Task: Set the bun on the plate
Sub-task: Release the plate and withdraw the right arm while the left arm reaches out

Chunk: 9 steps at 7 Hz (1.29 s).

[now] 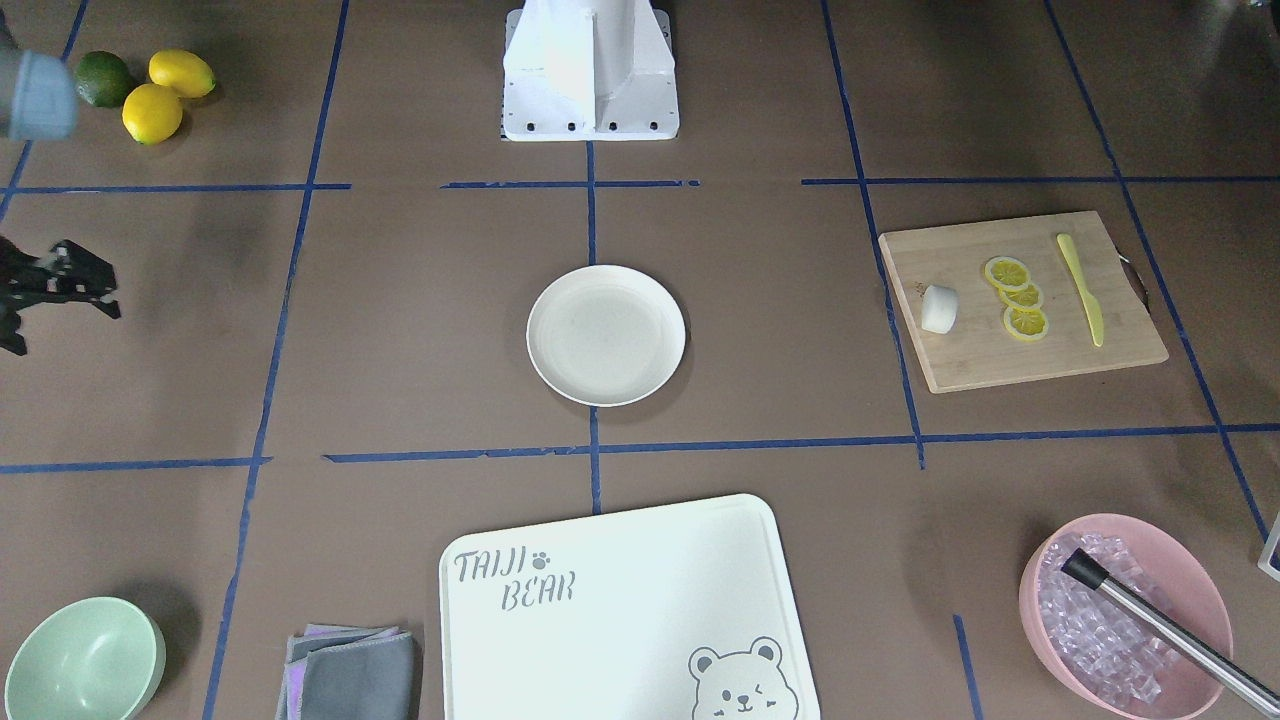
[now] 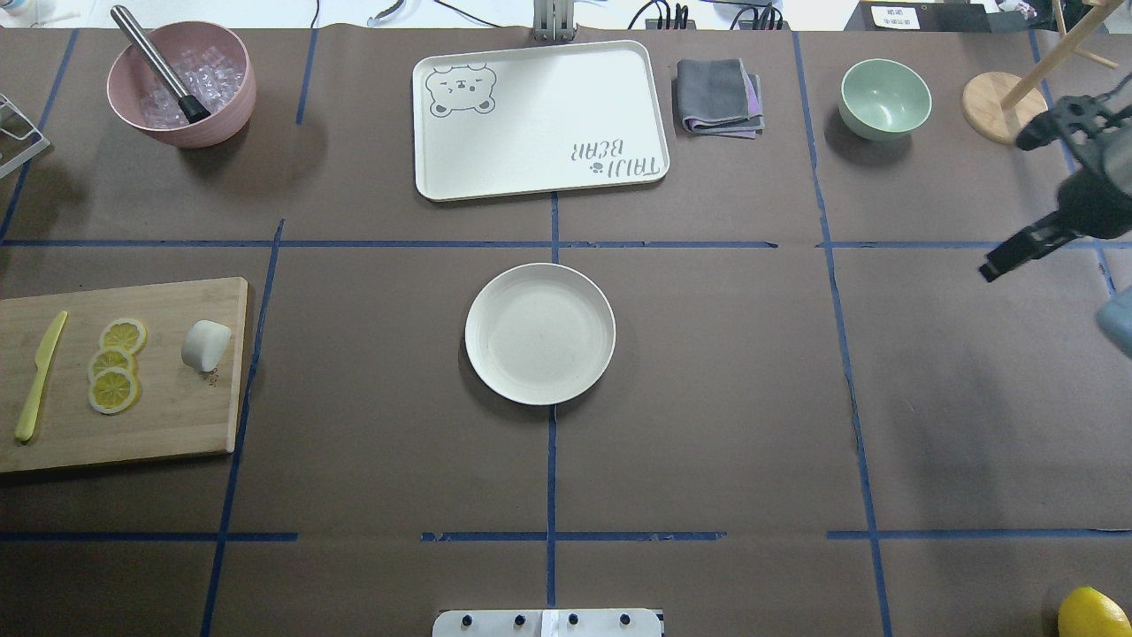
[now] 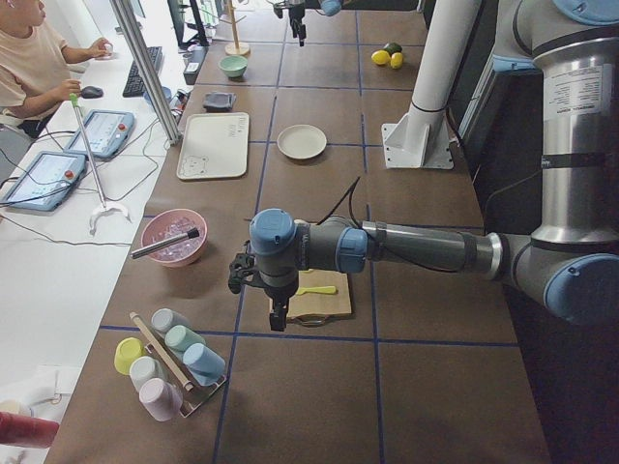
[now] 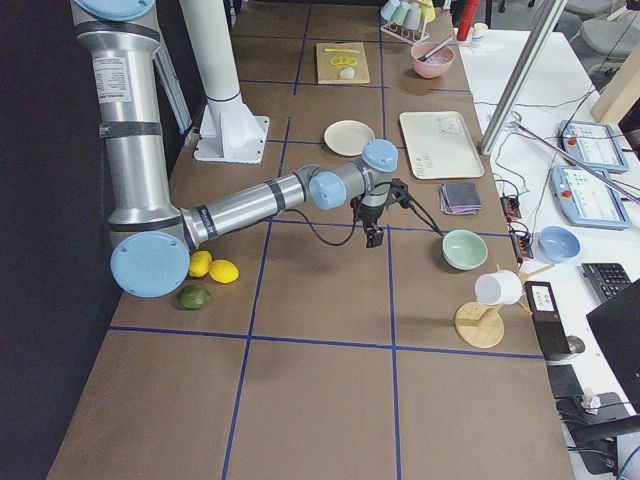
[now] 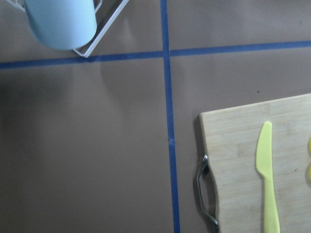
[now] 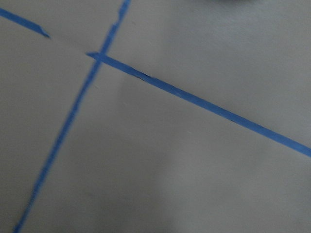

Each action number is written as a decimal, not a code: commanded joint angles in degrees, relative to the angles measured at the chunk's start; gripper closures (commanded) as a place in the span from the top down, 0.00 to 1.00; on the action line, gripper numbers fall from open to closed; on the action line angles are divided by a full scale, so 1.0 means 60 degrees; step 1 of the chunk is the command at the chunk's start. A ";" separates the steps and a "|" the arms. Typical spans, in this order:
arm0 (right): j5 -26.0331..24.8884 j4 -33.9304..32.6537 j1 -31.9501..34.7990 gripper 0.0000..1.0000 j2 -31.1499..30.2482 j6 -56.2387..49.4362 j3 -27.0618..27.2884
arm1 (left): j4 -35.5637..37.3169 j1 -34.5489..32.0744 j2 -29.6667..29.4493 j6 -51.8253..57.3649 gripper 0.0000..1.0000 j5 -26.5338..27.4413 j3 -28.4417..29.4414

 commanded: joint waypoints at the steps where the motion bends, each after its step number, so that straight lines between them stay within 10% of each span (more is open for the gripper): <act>1: 0.0156 -0.0018 0.2163 1.00 -0.1701 -0.2426 -0.0059 | -0.1169 0.0083 -0.0359 -0.0026 1.00 -0.0021 0.0498; 4: 0.0112 -0.0018 0.3184 1.00 -0.2893 -0.2167 -0.0074 | -0.2281 0.0302 -0.0947 0.0017 1.00 -0.0094 0.1133; 7: 0.0141 0.0011 0.3184 1.00 -0.2909 -0.1873 -0.0045 | -0.3357 0.3823 -0.1384 -0.4768 1.00 0.0065 0.0491; 9: 0.0141 0.0011 0.3184 1.00 -0.2909 -0.1873 -0.0030 | -0.3358 0.6077 -0.1737 -0.6568 1.00 0.1714 -0.0213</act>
